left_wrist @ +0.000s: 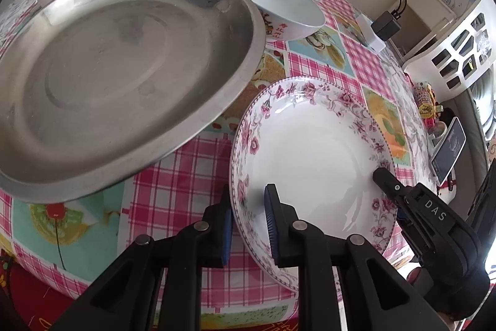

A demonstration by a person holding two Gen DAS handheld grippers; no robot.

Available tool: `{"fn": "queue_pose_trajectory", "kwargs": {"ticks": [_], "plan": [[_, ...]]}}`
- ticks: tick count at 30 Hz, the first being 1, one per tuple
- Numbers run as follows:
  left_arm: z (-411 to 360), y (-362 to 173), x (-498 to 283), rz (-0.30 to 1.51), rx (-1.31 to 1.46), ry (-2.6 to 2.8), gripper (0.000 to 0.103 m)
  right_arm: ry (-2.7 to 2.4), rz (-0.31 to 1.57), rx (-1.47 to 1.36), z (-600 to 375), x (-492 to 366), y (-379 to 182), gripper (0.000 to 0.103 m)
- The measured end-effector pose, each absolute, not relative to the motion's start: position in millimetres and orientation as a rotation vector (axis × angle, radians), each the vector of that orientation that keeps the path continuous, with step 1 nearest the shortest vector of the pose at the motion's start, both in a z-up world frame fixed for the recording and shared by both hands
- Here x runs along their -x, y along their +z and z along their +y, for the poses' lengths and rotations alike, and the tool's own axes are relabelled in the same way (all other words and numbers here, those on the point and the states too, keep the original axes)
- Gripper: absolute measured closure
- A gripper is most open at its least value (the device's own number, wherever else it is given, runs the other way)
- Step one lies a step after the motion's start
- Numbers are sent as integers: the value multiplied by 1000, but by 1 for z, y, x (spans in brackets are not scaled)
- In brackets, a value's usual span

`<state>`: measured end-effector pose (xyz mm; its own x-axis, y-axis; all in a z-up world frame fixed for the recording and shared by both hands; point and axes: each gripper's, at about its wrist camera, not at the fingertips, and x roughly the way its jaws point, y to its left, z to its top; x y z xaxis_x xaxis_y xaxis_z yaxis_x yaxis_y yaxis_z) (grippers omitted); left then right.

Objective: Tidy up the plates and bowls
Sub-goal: 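Lift the floral plate off the table with both grippers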

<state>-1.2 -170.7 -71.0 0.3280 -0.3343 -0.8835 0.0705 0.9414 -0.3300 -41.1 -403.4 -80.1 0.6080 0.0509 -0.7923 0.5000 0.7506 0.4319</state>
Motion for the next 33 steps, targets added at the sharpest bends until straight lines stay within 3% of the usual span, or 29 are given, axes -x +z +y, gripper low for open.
{"fn": "queue_pose_trajectory", "kwargs": {"ticks": [12, 22, 33], "plan": [[-181, -71, -6, 1175, 194, -268, 82, -274, 887, -606, -396, 34, -79, 80], [-178, -71, -9, 1173, 223, -270, 85, -253, 847, -606, -398, 40, -72, 88], [-183, -62, -7, 1137, 218, -307, 86, -269, 793, -611, -403, 46, -62, 88]]}}
